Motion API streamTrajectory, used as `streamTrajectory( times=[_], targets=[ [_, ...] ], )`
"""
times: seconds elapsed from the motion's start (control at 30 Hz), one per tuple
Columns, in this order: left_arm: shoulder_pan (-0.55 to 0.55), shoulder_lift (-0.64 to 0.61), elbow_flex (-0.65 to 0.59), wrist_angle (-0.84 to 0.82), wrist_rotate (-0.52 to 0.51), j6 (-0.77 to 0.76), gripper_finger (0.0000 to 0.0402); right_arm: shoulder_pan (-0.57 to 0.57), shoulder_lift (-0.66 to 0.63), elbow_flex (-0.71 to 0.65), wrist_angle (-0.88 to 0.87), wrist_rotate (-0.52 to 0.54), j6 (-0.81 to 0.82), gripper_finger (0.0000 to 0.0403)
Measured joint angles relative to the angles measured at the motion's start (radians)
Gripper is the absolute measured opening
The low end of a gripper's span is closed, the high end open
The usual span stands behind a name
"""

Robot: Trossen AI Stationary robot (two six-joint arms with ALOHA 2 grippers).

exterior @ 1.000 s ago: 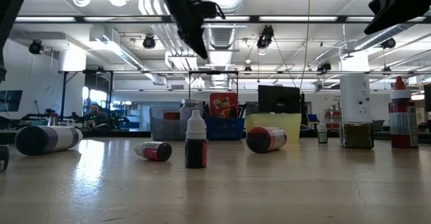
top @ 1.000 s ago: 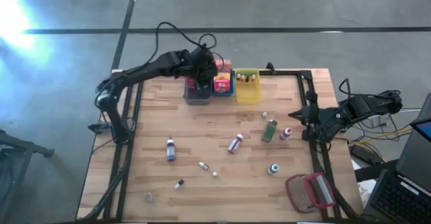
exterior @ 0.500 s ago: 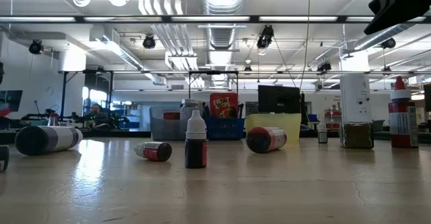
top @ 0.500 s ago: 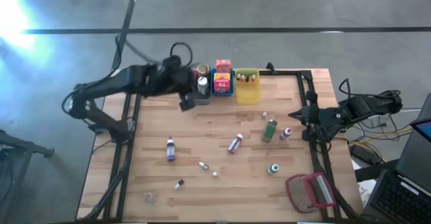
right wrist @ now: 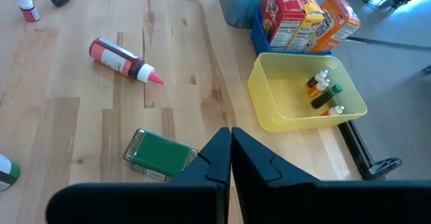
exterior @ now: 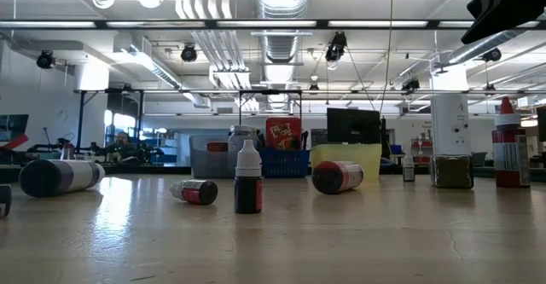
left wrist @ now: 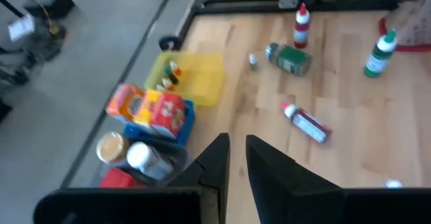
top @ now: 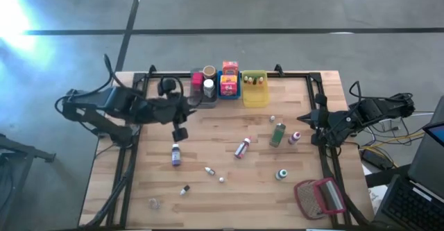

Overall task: Pick & Place Kitchen Items
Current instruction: Move the black food coloring bottle to the center of the table

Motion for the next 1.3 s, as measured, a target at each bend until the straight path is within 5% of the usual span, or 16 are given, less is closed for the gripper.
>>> streamTrajectory(
  times=[0.33, 0.87, 1.3],
  targets=[
    [-0.183, 0.008, -0.001, -0.203, 0.016, -0.247, 0.0055, 0.000, 0.000, 0.000, 0.000, 0.000, 0.000, 0.0008],
    [-0.420, 0.010, -0.001, -0.128, -0.002, -0.360, 0.0055, 0.000, 0.000, 0.000, 0.000, 0.000, 0.000, 0.0008],
    [-0.547, 0.040, -0.060, -0.112, -0.132, -0.439, 0.0055, 0.000, 0.000, 0.000, 0.000, 0.000, 0.000, 0.0008]
  ],
)
